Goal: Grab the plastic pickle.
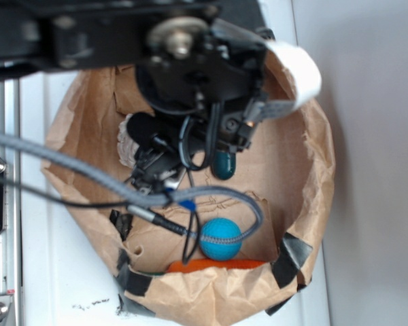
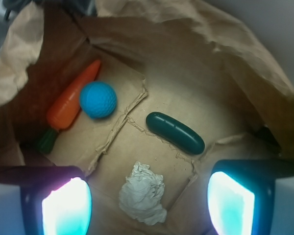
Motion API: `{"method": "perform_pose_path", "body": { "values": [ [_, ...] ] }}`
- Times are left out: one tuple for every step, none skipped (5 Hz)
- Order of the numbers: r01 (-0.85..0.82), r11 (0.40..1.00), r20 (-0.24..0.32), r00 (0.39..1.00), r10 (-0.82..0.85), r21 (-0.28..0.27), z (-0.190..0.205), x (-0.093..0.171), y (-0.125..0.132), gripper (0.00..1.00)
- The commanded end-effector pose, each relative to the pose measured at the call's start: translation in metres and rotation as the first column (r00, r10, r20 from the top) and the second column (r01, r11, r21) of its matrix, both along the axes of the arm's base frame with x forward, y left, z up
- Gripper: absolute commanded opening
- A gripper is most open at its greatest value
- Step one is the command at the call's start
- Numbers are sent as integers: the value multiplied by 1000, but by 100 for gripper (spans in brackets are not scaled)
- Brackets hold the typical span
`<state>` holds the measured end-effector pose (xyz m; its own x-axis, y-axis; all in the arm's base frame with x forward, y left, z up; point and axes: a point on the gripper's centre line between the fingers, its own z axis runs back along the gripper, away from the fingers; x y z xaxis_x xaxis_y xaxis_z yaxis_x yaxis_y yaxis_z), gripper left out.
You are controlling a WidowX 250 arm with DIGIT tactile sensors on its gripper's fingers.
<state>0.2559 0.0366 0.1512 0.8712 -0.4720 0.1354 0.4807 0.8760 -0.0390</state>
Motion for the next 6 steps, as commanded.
{"method": "perform_pose_path", "body": {
  "values": [
    [211, 972, 61, 974, -218, 105, -33, 20, -13, 100],
    [295, 952, 97, 948, -302, 77, -49, 33, -23, 100],
    [342, 938, 100, 933, -347, 63, -63, 40, -32, 100],
    [369, 929, 63, 927, -370, 33, -75, 46, -37, 100],
    [369, 929, 63, 927, -370, 33, -75, 46, -37, 100],
    [369, 929, 63, 927, -370, 33, -75, 46, -37, 100]
  ]
}}
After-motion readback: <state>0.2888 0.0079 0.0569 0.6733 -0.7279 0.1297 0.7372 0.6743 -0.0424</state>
